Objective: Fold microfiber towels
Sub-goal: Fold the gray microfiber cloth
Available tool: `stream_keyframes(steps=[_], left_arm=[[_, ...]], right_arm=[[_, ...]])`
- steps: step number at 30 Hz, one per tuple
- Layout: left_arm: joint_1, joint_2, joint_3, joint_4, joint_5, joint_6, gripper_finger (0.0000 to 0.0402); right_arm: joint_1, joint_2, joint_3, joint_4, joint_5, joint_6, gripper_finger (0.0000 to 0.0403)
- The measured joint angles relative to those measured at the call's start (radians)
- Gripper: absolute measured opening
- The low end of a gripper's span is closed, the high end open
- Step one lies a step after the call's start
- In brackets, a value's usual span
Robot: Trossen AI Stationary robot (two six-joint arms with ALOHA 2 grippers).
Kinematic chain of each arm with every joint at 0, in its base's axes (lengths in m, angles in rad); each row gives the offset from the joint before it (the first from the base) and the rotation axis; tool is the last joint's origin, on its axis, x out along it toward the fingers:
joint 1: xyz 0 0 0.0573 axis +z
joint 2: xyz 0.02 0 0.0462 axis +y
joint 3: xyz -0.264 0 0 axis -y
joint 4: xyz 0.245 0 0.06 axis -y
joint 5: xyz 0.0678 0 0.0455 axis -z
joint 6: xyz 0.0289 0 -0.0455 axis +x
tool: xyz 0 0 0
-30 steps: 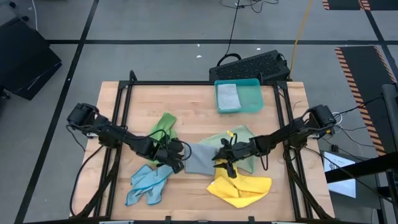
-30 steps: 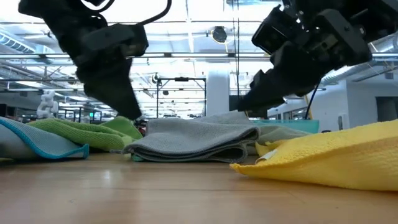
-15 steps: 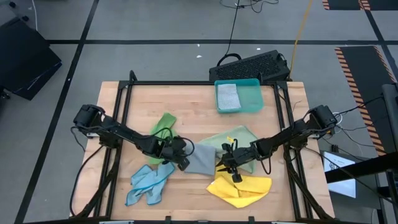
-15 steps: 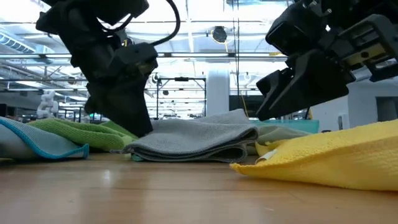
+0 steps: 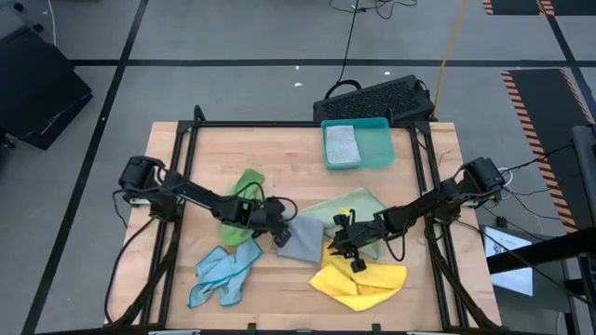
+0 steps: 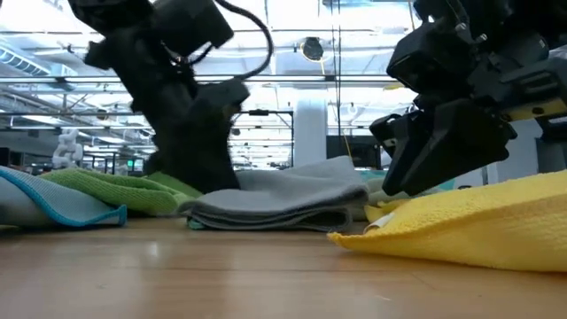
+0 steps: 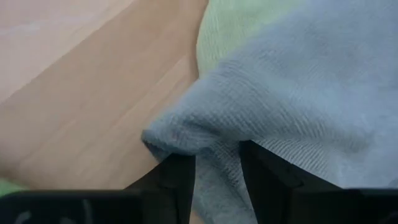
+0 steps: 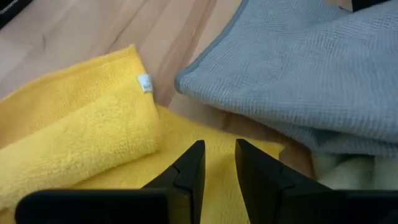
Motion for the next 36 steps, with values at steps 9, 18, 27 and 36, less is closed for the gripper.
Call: stream_keyframes(steps=[9, 18, 27, 36], left_arm=[[0.03, 0.02, -0.002, 0.032, 0.015, 0.096, 0.0082], [0.04, -0.132, -0.001, -0.015, -0.02, 0.17, 0.0004], [0.096, -0.145, -0.002, -0.131, -0.004, 0.156, 0.0011], [0.077, -0.167, -0.002, -0.131, 0.077, 0.164, 0.0095]], right_arm=[[0.0, -0.001, -0.044, 0.048, -0.001, -0.015, 0.0079], [0.0, -0.001, -0.125, 0.171, -0.004, 0.036, 0.0079], [0.0, 0.0, -0.13, 0.231, -0.03, 0.038, 0.0079], [0.0, 0.0, -0.13, 0.246, -0.03, 0.038, 0.0079]])
